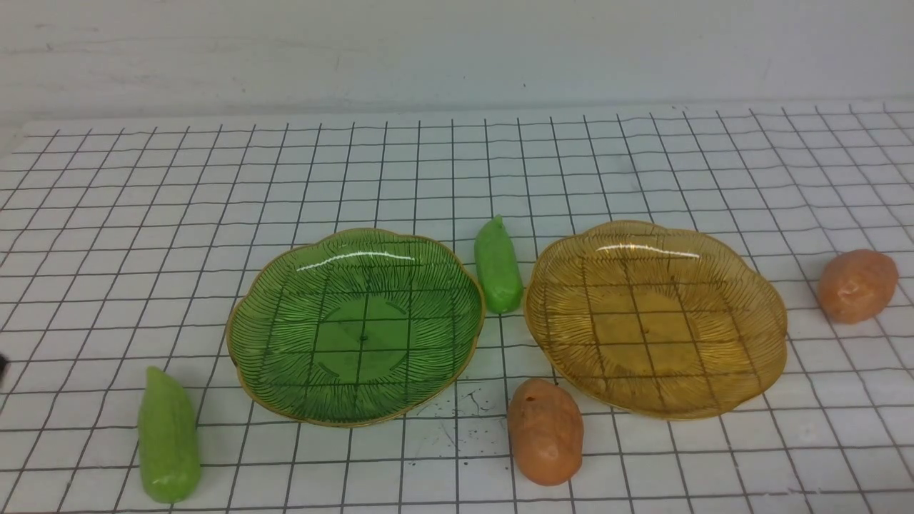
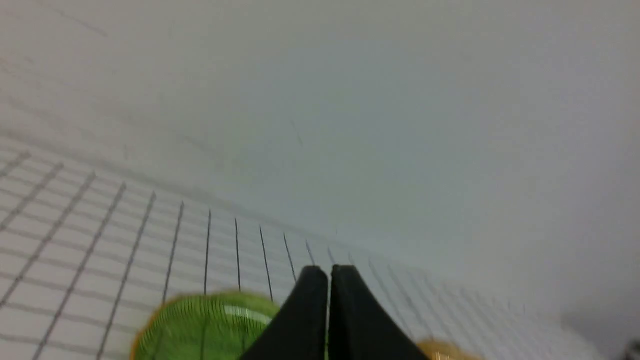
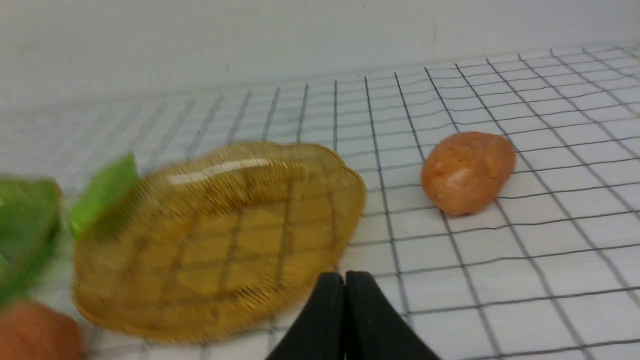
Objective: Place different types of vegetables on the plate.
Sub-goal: 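Put the green cucumber next to the left plate into that plate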
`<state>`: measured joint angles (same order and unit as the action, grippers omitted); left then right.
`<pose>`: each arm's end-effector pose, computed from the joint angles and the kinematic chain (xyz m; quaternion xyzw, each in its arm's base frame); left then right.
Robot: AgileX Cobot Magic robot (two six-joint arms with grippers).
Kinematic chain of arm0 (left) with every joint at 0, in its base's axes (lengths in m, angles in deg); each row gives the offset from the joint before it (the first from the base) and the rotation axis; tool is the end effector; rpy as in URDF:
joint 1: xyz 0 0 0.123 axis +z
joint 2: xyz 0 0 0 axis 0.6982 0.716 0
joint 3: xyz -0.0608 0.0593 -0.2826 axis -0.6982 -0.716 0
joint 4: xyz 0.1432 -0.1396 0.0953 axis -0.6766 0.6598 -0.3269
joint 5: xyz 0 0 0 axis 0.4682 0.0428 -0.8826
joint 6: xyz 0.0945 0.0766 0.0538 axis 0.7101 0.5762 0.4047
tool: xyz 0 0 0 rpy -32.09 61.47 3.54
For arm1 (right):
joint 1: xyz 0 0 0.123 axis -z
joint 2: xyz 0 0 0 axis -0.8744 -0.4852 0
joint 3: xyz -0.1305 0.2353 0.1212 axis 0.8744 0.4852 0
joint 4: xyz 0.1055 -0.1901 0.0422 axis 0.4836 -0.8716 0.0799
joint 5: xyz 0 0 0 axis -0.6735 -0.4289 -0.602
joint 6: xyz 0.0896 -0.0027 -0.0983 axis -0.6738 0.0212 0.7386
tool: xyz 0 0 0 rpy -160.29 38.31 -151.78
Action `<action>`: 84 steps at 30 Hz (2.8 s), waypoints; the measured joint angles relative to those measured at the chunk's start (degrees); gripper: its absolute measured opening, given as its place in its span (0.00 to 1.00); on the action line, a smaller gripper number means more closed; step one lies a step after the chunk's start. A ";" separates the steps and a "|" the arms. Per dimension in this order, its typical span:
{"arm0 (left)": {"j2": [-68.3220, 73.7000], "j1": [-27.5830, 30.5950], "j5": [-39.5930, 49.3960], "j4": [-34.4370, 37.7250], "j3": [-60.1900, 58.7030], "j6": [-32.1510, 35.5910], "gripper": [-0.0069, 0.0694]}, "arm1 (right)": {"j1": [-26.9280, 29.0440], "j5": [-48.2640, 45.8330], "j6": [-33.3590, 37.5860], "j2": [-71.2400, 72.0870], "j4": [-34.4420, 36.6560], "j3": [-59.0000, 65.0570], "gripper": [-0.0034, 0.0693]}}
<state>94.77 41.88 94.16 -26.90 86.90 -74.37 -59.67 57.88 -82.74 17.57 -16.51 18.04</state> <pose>0.0656 -0.0297 0.2935 -0.0776 0.7151 -0.2412 0.6515 0.0551 0.0114 0.1735 0.0876 0.7634 0.1195 0.6286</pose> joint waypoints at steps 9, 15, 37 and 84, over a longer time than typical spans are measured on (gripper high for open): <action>39.86 0.00 27.70 -18.14 16.99 0.39 0.08 | 0.00 5.28 -3.64 0.00 32.26 0.00 0.03; 56.91 0.00 31.32 -21.83 25.16 -0.54 0.08 | 0.00 8.22 -3.64 0.00 37.03 0.00 0.03; 65.35 2.74 26.05 -39.51 27.92 -13.14 0.31 | -1.58 -42.98 16.77 -59.27 20.02 -43.81 0.03; 69.68 1.04 27.96 -32.96 37.51 -10.08 0.58 | -29.65 -30.11 4.63 -105.55 11.75 -65.76 0.75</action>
<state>164.45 42.92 122.12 -59.85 124.41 -84.45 -89.32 27.77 -78.12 -87.98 -4.77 -47.72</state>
